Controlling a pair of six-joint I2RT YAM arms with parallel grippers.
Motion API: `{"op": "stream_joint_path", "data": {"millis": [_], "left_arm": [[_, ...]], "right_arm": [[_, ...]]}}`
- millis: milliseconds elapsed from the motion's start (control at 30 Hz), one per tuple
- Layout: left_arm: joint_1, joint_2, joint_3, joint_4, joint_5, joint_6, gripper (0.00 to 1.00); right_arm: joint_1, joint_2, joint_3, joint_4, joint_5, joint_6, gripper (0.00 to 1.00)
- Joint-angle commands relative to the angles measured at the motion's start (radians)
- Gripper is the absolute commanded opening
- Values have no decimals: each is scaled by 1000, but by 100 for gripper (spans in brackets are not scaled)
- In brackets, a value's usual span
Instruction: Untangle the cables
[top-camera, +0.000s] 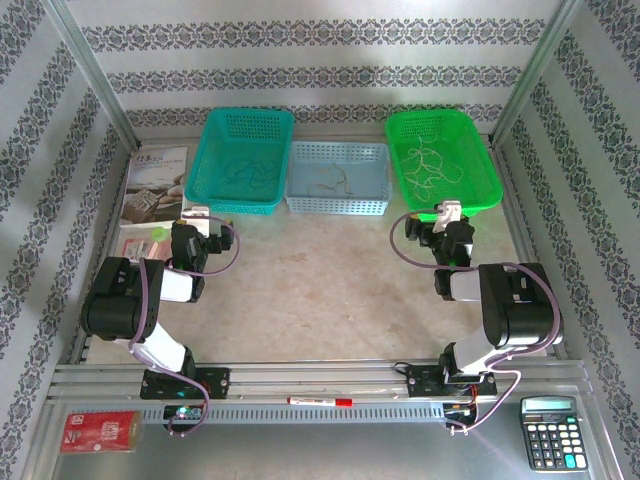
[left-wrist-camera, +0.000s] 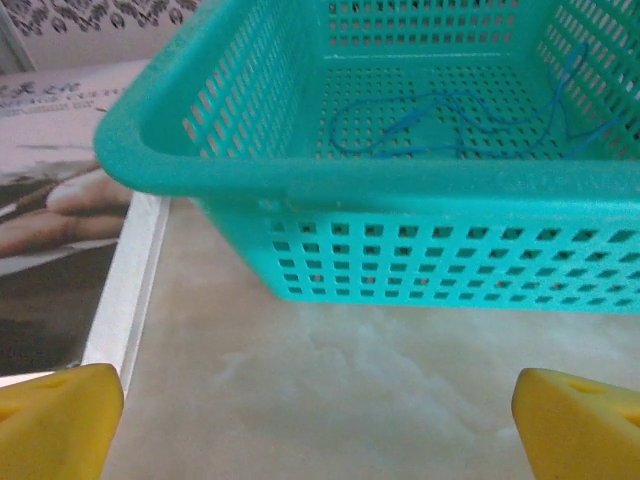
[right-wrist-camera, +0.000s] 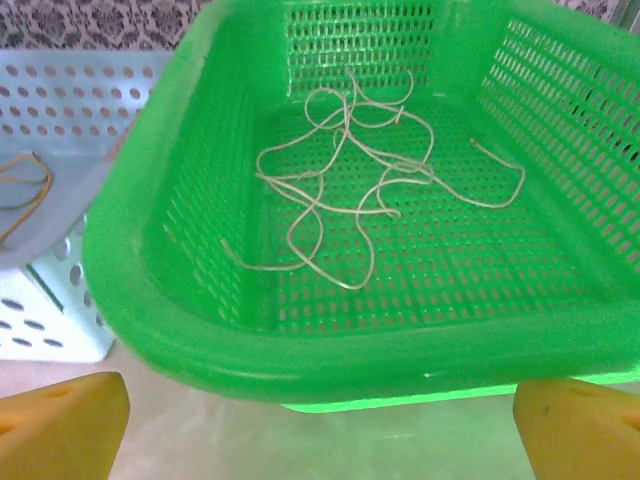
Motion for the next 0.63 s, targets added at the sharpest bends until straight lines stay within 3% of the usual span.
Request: {"op": "stream_joint_path", "data": {"millis": [0,600], "left_arm": [[10,-15,14,-34,32,-19,100],[11,-13,17,-38,34,-19,100]], "right_arm": [[32,-22,2,-14,74,-8,98],[17,-15,7,-17,31,1,98]]}}
